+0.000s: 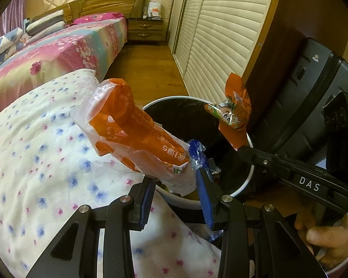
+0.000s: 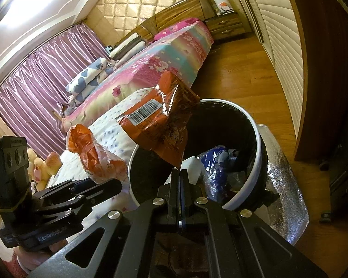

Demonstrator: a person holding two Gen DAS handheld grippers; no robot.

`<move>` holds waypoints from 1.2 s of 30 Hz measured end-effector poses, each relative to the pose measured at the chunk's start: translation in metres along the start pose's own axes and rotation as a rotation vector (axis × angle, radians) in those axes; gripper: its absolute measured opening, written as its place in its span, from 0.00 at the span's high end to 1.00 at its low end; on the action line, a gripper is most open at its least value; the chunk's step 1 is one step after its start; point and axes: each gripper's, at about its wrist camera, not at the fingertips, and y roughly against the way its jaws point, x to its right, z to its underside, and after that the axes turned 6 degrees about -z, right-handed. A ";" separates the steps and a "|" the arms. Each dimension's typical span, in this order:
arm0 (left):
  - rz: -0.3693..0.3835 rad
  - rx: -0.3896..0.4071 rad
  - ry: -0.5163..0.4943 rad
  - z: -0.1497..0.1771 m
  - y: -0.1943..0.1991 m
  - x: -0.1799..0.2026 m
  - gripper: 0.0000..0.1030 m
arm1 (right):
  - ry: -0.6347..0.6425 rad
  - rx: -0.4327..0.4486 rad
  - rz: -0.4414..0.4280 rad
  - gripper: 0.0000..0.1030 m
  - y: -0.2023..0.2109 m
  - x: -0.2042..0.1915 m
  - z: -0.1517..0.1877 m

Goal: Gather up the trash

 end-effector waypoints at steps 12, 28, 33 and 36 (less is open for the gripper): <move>0.009 -0.001 -0.014 -0.006 0.000 0.003 0.52 | -0.004 -0.019 0.015 0.95 -0.003 0.001 -0.008; 0.004 0.063 0.146 0.047 0.056 -0.029 0.38 | -0.003 0.085 0.033 0.27 0.024 -0.023 0.009; -0.036 0.122 0.216 0.076 0.089 -0.039 0.31 | 0.029 0.107 0.028 0.17 0.030 -0.045 0.025; -0.072 0.165 0.255 0.095 0.109 -0.041 0.24 | 0.055 0.124 0.040 0.11 0.033 -0.057 0.035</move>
